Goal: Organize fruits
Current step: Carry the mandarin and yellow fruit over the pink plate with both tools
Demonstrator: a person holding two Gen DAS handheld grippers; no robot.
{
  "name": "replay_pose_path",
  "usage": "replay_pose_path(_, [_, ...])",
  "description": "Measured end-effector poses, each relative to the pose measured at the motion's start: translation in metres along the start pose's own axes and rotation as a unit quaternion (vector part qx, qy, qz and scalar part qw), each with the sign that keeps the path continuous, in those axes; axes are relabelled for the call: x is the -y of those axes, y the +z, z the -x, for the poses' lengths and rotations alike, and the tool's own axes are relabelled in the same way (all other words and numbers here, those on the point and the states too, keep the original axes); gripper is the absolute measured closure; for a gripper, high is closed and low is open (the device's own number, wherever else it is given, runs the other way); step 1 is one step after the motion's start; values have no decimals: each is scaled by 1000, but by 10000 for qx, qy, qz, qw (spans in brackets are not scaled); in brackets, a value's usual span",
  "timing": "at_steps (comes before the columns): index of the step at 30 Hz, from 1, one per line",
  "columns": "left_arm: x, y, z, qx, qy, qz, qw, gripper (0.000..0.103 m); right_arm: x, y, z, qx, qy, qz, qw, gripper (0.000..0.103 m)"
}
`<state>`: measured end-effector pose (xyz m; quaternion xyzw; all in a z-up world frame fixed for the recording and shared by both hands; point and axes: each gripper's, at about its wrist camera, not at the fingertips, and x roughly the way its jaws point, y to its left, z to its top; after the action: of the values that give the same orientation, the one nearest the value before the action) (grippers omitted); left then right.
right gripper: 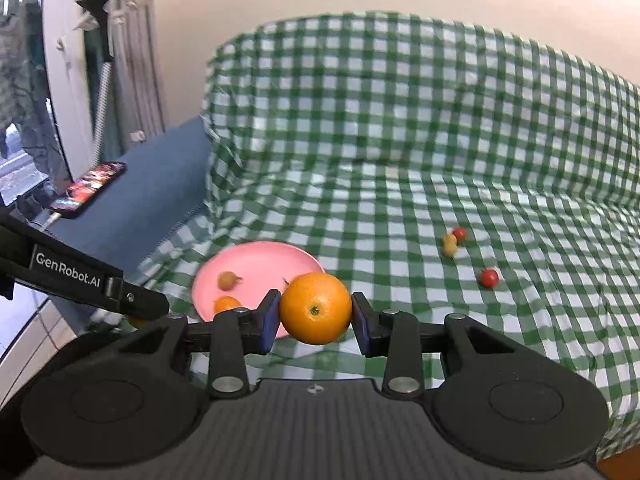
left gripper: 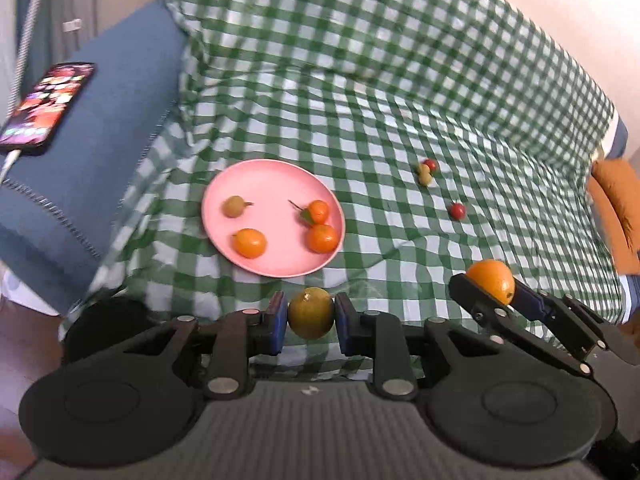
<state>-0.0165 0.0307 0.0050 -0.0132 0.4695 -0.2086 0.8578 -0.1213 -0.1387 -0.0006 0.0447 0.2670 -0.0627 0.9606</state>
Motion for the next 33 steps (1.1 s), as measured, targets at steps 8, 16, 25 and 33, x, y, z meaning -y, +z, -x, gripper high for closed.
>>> replay_pose_path(8, [-8, -18, 20, 186, -54, 279, 9994, 75, -5, -6, 28, 125, 48, 79, 9999, 64])
replay_pose_path(16, [-17, -26, 28, 290, -16, 328, 9990, 75, -9, -8, 37, 211, 73, 153, 9996, 64])
replay_pose_path(25, [-24, -24, 18, 224, 14, 446, 9988, 75, -9, -9, 30, 86, 38, 144, 9999, 64])
replay_pose_path(33, [-28, -23, 15, 200, 29, 502, 9985, 75, -8, -10, 27, -1, 60, 145, 9999, 64])
